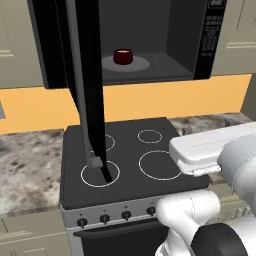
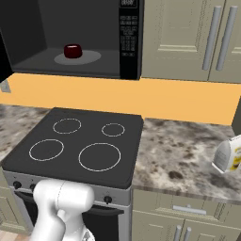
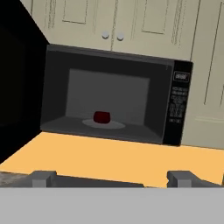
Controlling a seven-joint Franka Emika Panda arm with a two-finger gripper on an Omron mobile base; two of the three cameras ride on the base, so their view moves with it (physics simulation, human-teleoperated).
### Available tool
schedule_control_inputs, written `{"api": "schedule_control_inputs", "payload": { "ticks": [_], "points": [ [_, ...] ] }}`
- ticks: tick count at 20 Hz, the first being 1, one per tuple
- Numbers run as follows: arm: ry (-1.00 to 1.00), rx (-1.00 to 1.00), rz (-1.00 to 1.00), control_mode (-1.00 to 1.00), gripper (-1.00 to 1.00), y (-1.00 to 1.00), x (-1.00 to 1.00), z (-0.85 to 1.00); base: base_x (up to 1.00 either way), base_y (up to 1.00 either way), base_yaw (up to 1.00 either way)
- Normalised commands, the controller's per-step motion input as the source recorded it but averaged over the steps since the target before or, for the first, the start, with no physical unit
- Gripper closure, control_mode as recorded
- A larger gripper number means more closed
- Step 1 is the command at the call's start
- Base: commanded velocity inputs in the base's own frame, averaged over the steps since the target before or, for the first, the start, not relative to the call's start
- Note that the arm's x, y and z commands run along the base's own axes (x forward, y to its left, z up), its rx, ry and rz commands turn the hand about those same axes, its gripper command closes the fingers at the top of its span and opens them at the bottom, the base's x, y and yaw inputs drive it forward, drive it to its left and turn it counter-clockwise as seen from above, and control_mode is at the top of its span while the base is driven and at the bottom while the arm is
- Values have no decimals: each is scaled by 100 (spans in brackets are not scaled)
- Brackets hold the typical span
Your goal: Pick the mug from the counter and place it inside the microwave. Then close the microwave.
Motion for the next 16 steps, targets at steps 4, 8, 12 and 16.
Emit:
{"api": "schedule_control_inputs", "payload": {
  "ticks": [4, 8, 12, 16],
  "points": [
    [-6, 0, -13, -100, -100, 1, -74, 1, 0, 0, 0],
    [-9, 0, -23, -100, -100, 0, -60, 0, 0, 0, 0],
    [-8, 0, -24, -100, -100, 4, -49, 0, 0, 0, 0],
    [-1, 0, -29, -100, -100, 6, -33, 0, 0, 0, 0]
  ]
}}
